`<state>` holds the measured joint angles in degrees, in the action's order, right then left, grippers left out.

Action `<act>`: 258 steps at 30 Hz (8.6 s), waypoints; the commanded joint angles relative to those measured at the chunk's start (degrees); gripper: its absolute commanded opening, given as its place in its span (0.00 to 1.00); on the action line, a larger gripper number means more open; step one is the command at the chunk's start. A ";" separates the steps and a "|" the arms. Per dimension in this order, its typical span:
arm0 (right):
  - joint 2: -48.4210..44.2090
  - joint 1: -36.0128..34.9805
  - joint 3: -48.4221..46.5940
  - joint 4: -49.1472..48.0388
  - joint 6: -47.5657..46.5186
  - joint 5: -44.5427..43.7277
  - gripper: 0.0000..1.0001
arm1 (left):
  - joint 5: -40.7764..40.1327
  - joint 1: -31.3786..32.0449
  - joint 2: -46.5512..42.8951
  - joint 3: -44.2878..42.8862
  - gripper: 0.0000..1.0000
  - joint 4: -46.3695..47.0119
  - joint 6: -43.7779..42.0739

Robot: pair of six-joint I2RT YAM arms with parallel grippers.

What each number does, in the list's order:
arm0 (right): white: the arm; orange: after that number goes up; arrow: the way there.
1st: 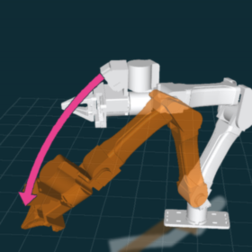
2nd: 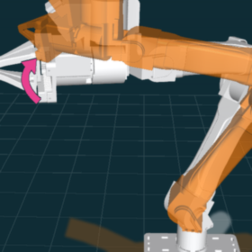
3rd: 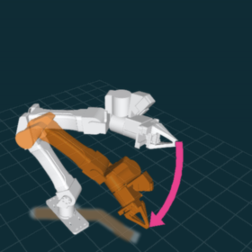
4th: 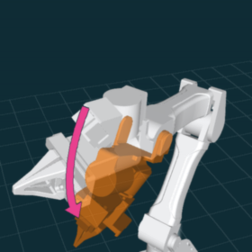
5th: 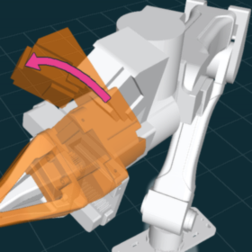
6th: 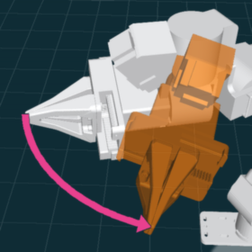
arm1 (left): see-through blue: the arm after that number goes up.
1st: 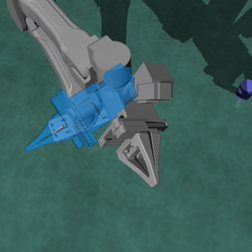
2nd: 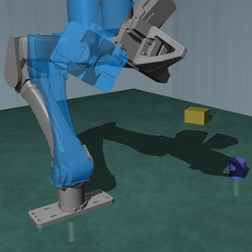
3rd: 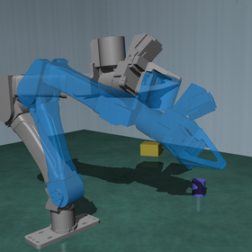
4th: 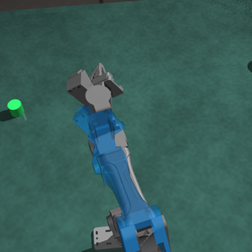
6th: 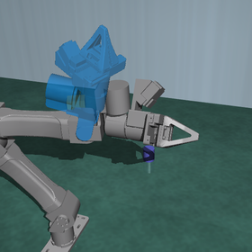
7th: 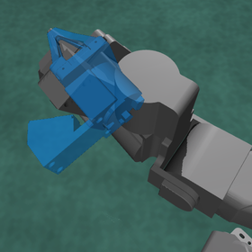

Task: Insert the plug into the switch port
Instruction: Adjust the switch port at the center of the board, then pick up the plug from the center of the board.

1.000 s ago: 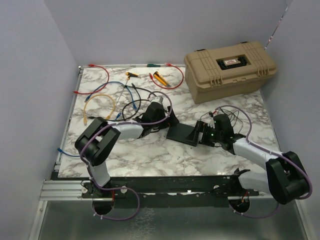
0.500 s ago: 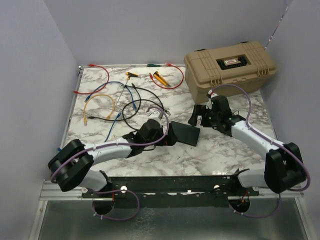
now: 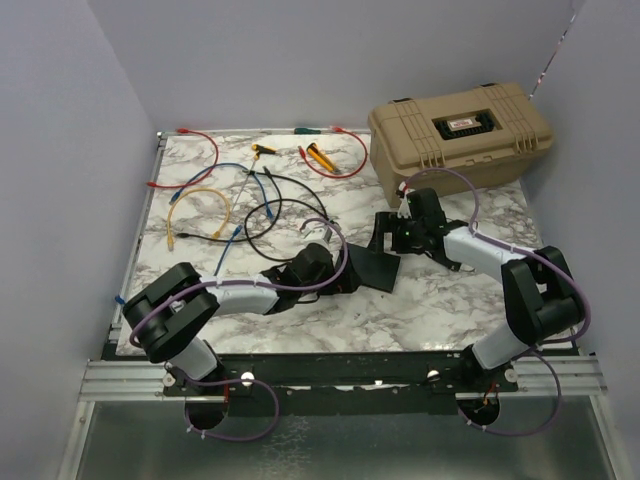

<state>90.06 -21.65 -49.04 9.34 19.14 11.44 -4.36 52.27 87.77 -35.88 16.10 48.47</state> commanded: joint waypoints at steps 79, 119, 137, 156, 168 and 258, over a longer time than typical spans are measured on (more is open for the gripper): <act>-22.08 -18.74 8.52 12.65 13.92 -29.97 1.00 | -6.51 -14.55 -10.40 -14.01 0.99 -21.10 -18.86; -2.52 14.58 -3.92 16.90 11.15 -25.50 1.00 | -17.68 -12.93 -30.52 -10.47 0.99 -28.84 -40.34; -5.94 18.22 0.88 19.94 14.02 -25.17 1.00 | -16.21 -13.02 -30.23 -10.35 0.99 -28.84 -39.87; -12.52 18.22 4.65 6.71 7.81 -10.59 1.00 | -15.33 -12.99 -29.43 -10.36 0.99 -28.83 -39.42; -14.89 18.22 7.22 15.77 11.42 -18.21 0.90 | -14.55 -12.99 -29.14 -10.48 0.99 -28.82 -39.33; -4.43 23.32 6.93 16.00 24.55 -30.60 0.35 | -13.30 -13.00 -29.95 -10.26 0.99 -28.84 -38.88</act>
<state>84.66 0.95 -43.20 26.87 42.70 -20.27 -18.68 39.13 58.54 -46.78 -12.60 9.19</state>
